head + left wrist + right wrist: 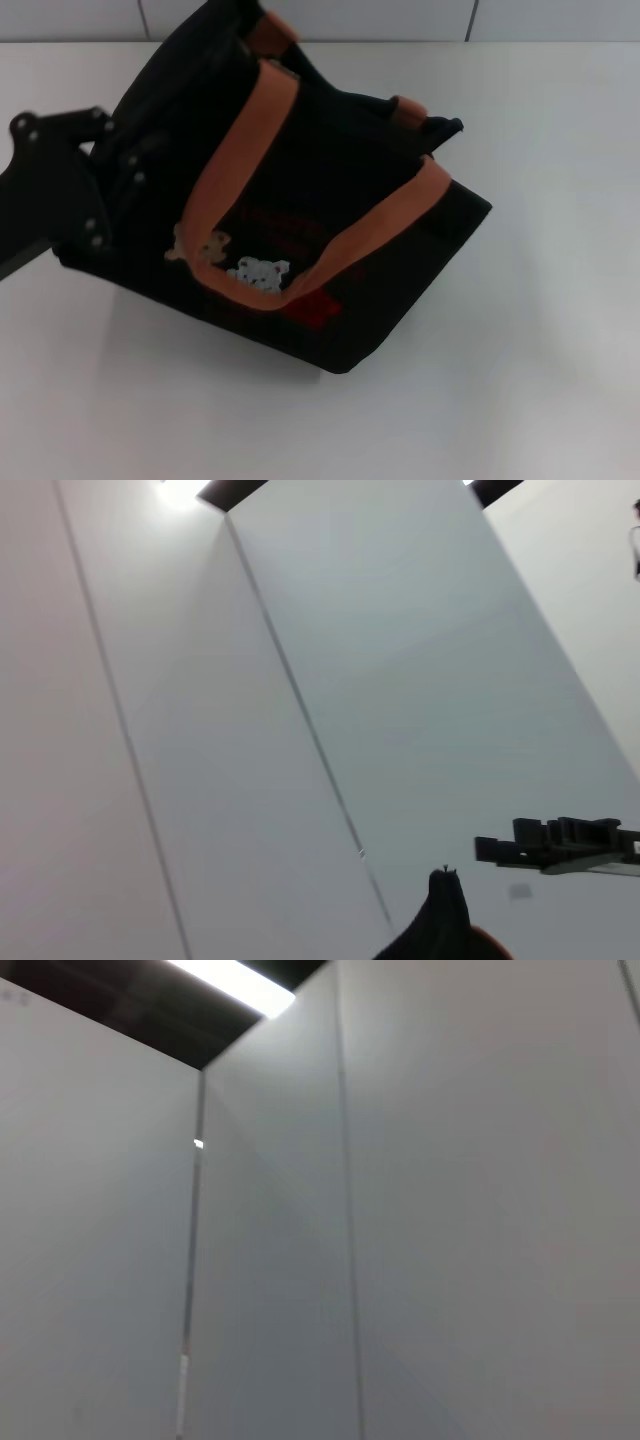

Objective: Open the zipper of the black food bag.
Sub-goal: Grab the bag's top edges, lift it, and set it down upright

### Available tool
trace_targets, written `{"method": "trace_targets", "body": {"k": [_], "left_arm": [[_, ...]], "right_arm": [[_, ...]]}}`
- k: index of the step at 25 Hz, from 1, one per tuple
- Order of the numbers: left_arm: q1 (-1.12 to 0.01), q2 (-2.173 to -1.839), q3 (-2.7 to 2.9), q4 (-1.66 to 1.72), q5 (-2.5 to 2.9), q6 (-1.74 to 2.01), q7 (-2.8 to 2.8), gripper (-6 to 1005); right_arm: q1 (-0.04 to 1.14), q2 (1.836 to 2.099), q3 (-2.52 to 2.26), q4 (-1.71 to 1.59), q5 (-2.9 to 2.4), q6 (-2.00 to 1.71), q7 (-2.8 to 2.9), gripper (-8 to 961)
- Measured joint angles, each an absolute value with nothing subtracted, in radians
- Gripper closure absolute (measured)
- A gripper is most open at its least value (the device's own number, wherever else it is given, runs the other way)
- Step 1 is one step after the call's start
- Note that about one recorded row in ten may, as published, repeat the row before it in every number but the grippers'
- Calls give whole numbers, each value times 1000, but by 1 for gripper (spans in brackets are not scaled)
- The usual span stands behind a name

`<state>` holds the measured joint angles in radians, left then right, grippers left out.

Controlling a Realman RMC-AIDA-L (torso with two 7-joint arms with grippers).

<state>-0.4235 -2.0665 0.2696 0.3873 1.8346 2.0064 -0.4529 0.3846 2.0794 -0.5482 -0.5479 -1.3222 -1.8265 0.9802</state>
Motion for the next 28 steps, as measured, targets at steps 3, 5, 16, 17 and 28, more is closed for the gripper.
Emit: {"method": "trace_targets", "body": {"k": [3, 5, 16, 17, 28], "left_arm": [[-452, -2068, 273, 388, 1834, 2009, -448, 882], [-482, -2069, 281, 388, 1833, 2009, -447, 882], [-512, -2066, 286, 391, 1823, 2006, -446, 881], [-514, -2066, 287, 392, 1822, 2006, -446, 881], [-519, -2069, 301, 398, 1822, 2007, -447, 881]], "right_arm": [[411, 2080, -557, -561, -1323, -1858, 980, 222], [449, 2080, -599, -564, -1324, -1844, 994, 222], [518, 2062, -765, -1112, -1681, -1701, 1687, 223], [546, 2052, -765, -1190, -1743, -1718, 1829, 223], [766, 2012, -817, -1316, -1944, -1787, 2361, 238]]}}
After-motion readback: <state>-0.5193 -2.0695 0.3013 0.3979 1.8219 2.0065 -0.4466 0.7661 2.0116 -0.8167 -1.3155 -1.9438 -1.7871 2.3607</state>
